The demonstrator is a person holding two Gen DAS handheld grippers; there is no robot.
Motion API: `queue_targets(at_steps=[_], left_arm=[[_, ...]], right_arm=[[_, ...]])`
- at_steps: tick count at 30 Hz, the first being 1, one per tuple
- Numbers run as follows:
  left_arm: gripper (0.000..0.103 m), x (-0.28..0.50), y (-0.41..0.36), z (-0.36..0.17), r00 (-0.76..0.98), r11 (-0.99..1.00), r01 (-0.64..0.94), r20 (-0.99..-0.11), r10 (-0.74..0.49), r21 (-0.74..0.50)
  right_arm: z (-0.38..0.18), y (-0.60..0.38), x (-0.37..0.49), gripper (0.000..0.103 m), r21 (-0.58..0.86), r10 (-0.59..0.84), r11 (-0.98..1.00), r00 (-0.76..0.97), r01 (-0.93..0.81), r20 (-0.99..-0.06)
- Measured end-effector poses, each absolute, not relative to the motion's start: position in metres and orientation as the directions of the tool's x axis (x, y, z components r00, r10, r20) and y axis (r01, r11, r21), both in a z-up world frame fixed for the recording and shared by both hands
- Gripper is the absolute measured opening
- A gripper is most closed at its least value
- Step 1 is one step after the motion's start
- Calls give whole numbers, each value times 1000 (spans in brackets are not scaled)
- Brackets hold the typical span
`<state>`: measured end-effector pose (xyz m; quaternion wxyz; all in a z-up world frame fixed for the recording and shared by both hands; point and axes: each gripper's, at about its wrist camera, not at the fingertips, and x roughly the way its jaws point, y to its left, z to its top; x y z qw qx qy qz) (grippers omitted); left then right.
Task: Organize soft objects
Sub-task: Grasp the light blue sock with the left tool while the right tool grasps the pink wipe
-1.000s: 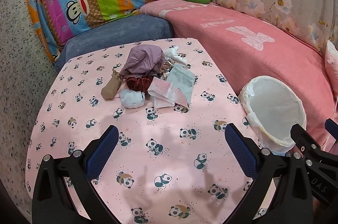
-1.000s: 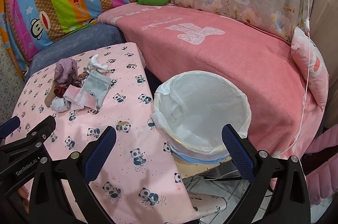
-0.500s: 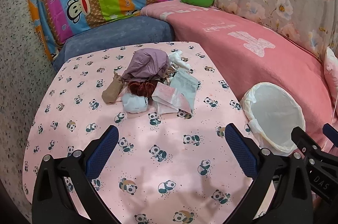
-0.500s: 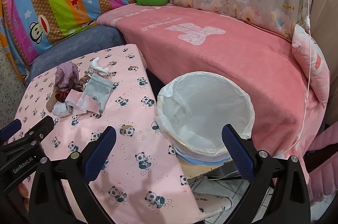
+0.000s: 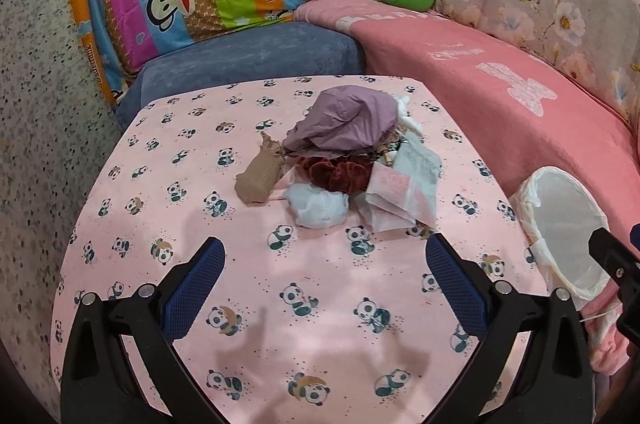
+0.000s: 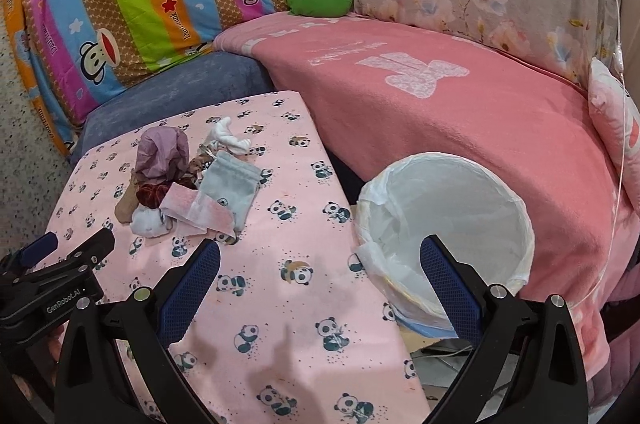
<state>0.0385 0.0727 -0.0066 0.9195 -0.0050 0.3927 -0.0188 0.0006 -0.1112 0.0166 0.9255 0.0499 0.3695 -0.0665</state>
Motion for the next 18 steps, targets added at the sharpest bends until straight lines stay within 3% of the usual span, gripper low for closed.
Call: queue_targets(at_steps=[7,16,18], left_arm=[[96,68,100,-26,681,1000,13,-732,-18,-13],[95,110,100,-61,622,994,68,-776,-109,-85],[91,118,97,-68,608,992,80,-784,-124,-95]], right_arm=[[3,-80,32,98,53,-32,994,718,95,-696],[-28,-50,76,98,43,-9,997,692,57,-721],[-38,-45,85,98,34,-14,998,681,58,-733]])
